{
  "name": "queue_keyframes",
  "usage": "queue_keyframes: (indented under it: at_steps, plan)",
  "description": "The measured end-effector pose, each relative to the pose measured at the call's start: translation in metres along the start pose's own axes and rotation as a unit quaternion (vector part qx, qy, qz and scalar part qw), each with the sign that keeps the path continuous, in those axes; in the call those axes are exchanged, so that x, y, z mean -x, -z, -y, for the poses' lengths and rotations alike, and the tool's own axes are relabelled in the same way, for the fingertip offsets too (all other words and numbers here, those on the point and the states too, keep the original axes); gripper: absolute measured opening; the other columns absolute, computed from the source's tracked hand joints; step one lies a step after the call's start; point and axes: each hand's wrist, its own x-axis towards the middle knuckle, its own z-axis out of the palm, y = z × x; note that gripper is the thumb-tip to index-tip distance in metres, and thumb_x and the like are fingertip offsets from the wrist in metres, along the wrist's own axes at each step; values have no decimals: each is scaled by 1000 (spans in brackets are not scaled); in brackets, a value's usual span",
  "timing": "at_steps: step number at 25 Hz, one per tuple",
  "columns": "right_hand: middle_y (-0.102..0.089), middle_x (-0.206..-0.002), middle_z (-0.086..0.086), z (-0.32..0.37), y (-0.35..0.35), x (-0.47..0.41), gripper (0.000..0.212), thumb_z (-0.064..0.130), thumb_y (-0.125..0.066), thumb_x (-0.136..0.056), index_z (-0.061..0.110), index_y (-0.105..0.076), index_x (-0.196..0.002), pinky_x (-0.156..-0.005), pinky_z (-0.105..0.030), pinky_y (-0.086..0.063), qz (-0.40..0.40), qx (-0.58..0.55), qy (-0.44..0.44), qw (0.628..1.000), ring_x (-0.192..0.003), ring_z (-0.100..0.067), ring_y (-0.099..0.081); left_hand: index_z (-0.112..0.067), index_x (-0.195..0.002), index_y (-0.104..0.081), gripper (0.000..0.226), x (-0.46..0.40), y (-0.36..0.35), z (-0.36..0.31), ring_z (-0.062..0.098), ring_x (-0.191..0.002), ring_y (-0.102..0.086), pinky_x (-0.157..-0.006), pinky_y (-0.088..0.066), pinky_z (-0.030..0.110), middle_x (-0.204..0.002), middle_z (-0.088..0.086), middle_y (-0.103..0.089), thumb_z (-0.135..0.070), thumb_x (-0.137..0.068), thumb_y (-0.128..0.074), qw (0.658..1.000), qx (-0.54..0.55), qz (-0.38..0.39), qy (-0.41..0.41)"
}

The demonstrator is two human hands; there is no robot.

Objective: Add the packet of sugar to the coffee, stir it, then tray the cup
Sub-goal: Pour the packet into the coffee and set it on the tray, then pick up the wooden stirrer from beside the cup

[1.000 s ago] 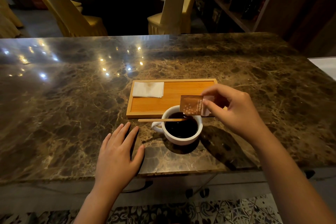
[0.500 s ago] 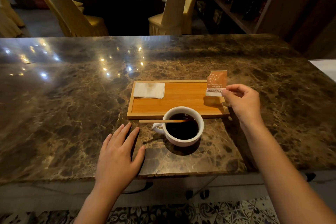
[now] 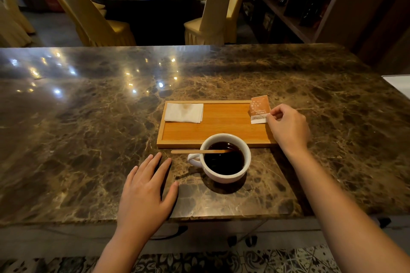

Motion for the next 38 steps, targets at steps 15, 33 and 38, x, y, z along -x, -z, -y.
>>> queue_keyframes:
  at_steps: [15,33,38]
  plan:
    - [-56,-133,1,-9,-5,7,33,28,-44,-95,22,-54,-125,-111,-43,-15,131,89,234,959,-127,-16,-44,-20,-130,-49,56,0,-1,-1,19,-130,-35,-106,-24,44,-138,7,-47,-49,-84,-37,1000,-1,0,2]
    - [-67,-92,-5,112,18,86,18,23,-63,-82,13,-65,-97,-71,-38,-42,220,29,509,831,-87,-26,-59,-20,-131,-47,55,0,-2,0,19,-132,-33,-107,-25,45,-140,7,-45,-49,-86,-38,1000,7,-2,1]
    - [-68,-74,-4,111,18,81,6,13,-64,-79,13,-69,-83,-57,-32,-41,182,-11,491,852,-66,-24,-61,-20,-130,-49,54,0,-2,0,20,-132,-33,-106,-25,44,-139,7,-46,-48,-85,-38,1000,11,-6,1]
